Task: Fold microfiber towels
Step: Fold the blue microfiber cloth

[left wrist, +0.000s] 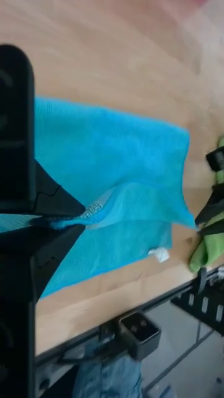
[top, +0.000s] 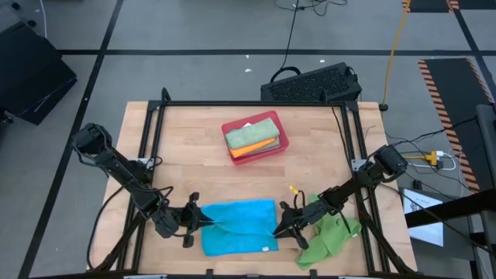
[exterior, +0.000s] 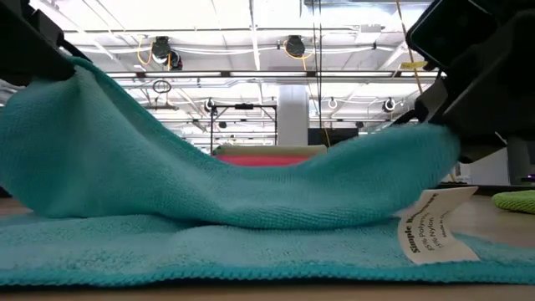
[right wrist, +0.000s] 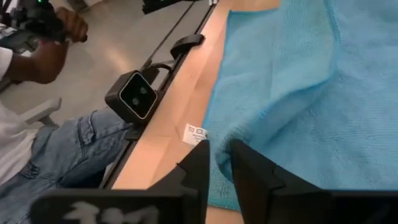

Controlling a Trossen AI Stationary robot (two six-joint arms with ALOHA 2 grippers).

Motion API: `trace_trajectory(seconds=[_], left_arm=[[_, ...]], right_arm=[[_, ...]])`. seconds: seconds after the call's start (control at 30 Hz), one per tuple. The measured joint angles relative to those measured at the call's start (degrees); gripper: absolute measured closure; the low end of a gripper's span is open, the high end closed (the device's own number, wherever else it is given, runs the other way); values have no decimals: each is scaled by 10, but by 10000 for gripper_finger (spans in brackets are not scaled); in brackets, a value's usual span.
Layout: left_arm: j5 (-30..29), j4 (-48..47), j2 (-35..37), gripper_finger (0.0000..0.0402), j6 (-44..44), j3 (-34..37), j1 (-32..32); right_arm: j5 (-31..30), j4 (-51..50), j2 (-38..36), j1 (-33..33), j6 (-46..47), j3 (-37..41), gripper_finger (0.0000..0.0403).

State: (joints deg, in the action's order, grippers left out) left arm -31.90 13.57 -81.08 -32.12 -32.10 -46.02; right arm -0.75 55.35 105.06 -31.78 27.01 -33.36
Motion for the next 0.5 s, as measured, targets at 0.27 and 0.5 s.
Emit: trace_trajectory(seconds=[0.27,0.5], left_arm=[[64,4,0,375,-24,0,0],[95,5,-1,375,-49,0,-9]], right_arm=[[24,1,0,-2,-1,0,303],[-36,0,0,-2,-1,0,301]])
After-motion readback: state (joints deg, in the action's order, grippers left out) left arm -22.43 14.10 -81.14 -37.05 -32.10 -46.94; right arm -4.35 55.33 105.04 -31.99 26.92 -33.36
